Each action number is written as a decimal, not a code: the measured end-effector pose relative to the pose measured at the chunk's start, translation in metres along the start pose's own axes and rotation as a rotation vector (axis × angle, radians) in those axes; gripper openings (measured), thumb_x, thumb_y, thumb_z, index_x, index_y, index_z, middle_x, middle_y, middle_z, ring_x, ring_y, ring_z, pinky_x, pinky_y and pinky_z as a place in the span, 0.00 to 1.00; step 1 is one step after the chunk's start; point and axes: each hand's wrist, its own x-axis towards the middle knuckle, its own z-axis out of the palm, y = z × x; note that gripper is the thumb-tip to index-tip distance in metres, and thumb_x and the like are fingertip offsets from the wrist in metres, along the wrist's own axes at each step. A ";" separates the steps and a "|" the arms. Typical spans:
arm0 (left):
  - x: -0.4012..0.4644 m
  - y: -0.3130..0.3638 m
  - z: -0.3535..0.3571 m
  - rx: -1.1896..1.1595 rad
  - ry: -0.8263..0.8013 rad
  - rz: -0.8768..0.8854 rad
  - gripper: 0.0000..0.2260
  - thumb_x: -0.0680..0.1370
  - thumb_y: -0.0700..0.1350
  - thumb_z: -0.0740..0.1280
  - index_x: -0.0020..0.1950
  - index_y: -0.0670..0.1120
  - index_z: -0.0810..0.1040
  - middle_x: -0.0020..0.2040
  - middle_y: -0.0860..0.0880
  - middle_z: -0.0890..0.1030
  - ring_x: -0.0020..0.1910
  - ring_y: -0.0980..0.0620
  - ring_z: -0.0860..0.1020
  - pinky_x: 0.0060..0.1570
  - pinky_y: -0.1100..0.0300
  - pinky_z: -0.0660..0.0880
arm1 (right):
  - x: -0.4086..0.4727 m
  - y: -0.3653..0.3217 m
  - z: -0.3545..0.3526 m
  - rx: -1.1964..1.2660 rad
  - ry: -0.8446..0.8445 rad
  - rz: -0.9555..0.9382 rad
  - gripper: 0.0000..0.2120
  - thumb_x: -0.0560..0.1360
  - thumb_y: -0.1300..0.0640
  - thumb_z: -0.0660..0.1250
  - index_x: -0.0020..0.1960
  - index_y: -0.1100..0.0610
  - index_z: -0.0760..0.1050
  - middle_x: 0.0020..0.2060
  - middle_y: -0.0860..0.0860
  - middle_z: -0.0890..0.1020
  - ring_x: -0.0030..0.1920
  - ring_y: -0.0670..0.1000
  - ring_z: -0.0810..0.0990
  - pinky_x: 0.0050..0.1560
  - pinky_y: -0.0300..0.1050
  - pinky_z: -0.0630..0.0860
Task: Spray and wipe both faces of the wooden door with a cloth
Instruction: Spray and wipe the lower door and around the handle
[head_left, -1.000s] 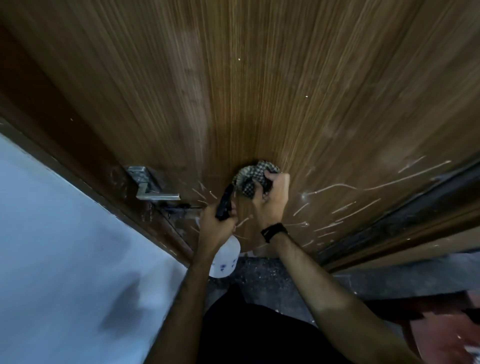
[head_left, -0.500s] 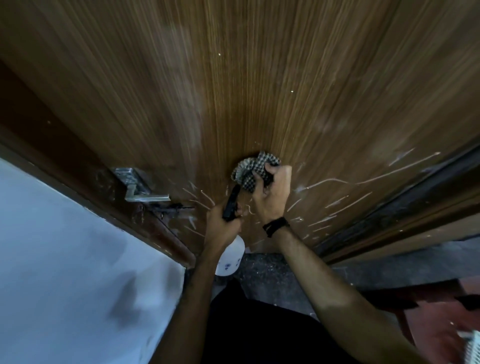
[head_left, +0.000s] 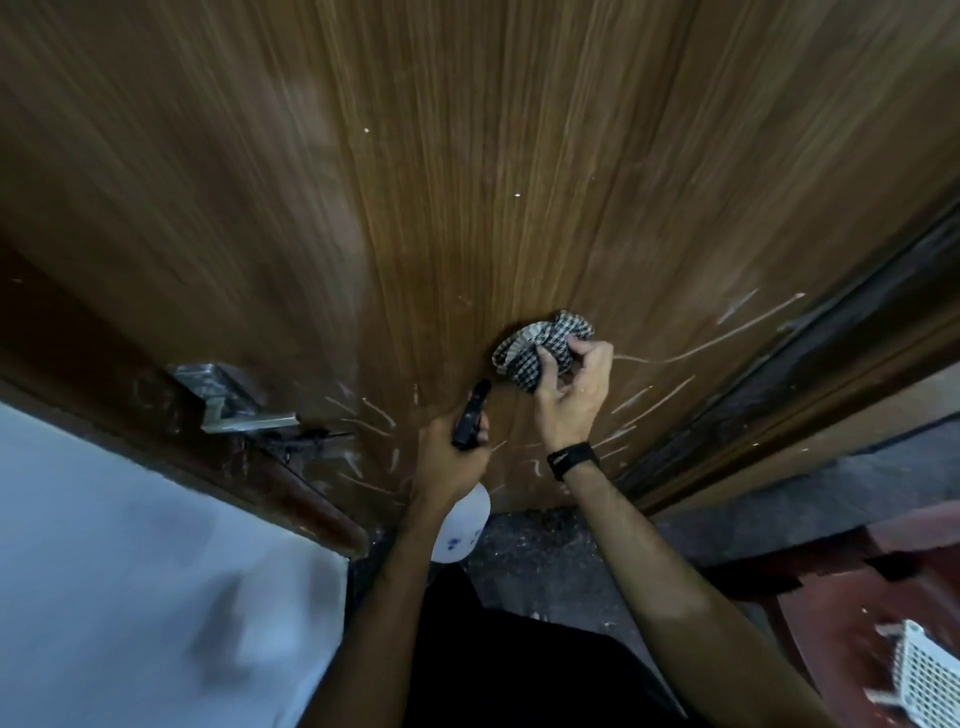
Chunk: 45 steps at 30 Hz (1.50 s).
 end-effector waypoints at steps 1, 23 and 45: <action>-0.001 0.004 0.004 -0.012 -0.018 0.001 0.11 0.76 0.28 0.65 0.43 0.43 0.79 0.33 0.50 0.76 0.34 0.49 0.75 0.39 0.56 0.74 | -0.006 0.008 -0.001 -0.017 -0.036 0.002 0.10 0.74 0.66 0.72 0.50 0.65 0.71 0.44 0.55 0.72 0.47 0.48 0.71 0.49 0.41 0.70; -0.001 0.021 0.061 -0.022 -0.037 -0.019 0.13 0.76 0.26 0.64 0.43 0.44 0.78 0.32 0.53 0.78 0.29 0.52 0.75 0.31 0.58 0.73 | -0.003 0.073 -0.040 0.024 -0.159 0.208 0.12 0.72 0.68 0.72 0.47 0.60 0.70 0.43 0.52 0.73 0.44 0.48 0.72 0.44 0.52 0.74; 0.005 0.065 0.118 0.023 -0.100 -0.066 0.14 0.76 0.27 0.65 0.40 0.45 0.79 0.32 0.50 0.78 0.28 0.56 0.75 0.30 0.64 0.72 | 0.056 0.083 -0.074 0.018 0.056 0.170 0.13 0.74 0.62 0.73 0.50 0.62 0.70 0.44 0.54 0.73 0.43 0.51 0.73 0.40 0.44 0.71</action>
